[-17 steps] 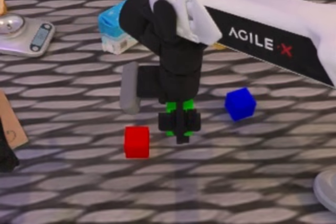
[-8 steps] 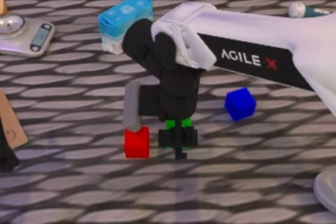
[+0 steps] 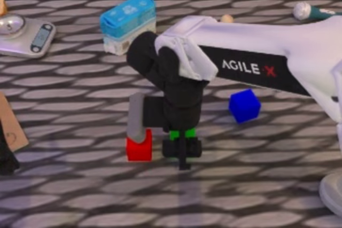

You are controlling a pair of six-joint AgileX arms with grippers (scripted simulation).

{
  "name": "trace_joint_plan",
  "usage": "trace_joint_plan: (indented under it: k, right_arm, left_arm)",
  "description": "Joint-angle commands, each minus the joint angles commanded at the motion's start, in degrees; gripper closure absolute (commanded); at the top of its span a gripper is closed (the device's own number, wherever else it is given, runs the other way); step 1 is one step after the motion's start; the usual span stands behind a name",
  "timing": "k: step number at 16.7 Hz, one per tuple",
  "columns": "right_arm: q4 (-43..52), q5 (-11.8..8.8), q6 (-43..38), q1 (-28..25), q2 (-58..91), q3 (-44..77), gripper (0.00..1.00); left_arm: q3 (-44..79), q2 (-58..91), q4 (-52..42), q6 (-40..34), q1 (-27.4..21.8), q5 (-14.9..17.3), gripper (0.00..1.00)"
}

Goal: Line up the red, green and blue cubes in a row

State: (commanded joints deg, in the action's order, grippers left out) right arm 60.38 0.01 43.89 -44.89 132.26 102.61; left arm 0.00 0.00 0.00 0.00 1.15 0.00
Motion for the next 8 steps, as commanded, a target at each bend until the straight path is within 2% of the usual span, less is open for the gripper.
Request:
trace_joint_plan:
  k: [8]
  right_arm:
    - [0.0, 0.0, 0.0, 0.0, 0.0, 0.0, 0.25]
  left_arm:
    - [0.0, 0.0, 0.0, 0.0, 0.0, 0.0, 0.00]
